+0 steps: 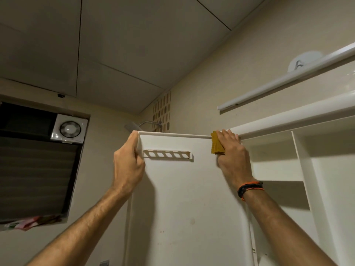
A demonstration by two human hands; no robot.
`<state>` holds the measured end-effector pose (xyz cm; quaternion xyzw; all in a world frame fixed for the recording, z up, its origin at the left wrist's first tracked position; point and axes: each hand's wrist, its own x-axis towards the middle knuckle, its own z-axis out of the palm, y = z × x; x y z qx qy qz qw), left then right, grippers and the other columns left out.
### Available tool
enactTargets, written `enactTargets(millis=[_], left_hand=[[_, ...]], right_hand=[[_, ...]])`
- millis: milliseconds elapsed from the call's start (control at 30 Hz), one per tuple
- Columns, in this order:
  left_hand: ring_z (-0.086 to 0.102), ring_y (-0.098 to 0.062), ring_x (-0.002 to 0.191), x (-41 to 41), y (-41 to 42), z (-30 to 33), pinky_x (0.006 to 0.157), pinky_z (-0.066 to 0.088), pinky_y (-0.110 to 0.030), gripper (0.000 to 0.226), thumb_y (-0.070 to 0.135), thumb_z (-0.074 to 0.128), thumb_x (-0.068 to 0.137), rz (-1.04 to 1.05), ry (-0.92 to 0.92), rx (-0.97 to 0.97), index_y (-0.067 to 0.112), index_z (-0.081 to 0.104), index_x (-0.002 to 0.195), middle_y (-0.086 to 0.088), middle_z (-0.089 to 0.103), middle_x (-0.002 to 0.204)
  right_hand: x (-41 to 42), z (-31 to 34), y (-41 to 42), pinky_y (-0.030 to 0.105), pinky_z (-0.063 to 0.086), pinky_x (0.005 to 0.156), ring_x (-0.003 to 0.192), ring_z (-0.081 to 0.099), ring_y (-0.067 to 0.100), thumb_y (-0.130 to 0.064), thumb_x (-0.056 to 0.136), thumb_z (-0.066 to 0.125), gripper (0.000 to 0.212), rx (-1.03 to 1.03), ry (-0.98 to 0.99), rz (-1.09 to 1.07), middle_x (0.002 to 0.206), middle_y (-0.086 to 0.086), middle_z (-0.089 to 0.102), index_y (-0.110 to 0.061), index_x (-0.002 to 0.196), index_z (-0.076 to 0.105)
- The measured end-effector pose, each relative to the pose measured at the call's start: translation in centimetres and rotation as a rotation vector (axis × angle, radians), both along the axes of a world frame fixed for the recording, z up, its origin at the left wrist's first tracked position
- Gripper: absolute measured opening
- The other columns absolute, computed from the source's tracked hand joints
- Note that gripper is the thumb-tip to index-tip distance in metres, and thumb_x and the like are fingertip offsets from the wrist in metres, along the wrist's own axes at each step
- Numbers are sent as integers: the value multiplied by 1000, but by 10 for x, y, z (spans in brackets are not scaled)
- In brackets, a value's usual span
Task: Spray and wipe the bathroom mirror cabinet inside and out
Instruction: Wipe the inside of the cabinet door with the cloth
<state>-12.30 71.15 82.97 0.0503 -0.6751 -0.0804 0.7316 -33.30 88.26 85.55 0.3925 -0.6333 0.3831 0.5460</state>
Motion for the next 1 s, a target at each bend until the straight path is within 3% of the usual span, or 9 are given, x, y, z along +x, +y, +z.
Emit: enactTargets(millis=[100,200,300,367,500,633,1000], left_hand=[[64,-31,79,-4,-8,-1,69,57,-37,46,-9,49,86,-53,24,43,26,54,115,-6,65,85],[58,-17,78,-7,-14,-2,73,49,-29,53,-8,49,88,-90,61,68,33,55,119,11,57,83],[61,-10,90,-8,-19,-3,84,52,-29,55,-8,50,89,-147,77,115,22,55,135,26,58,90],[63,-9,97,-8,-19,-3,93,52,-31,55,-8,51,90,-158,79,121,19,52,139,22,60,101],[63,-3,95,-4,-18,-2,89,51,-22,55,-8,52,90,-169,67,94,21,55,136,25,62,99],[61,3,95,-4,-18,-1,92,49,-18,52,-5,52,92,-195,78,111,21,54,137,23,61,106],[54,21,95,2,-25,2,94,44,-11,46,-2,54,92,-270,79,118,17,57,134,21,60,112]], right_hand=[[-3,-8,-5,38,9,124,149,19,23,5,83,42,71,-1,0,29,157,9,31,-12,151,34],[-1,-10,-8,33,0,122,150,13,21,2,84,37,72,6,-8,55,160,8,25,-13,153,28],[7,-8,-14,33,3,123,150,13,20,5,85,39,72,40,-7,82,160,6,25,-14,153,28],[20,-5,-22,35,6,124,150,14,21,2,84,36,72,95,14,103,160,6,26,-13,153,28],[54,4,-46,31,4,123,149,19,23,-7,72,29,79,175,57,119,158,8,29,-10,151,31],[80,8,-65,33,7,123,149,19,23,2,76,40,76,235,83,109,159,9,28,-9,151,31],[143,13,-97,36,10,123,150,13,22,-3,83,41,74,385,142,67,161,10,21,-8,154,21]])
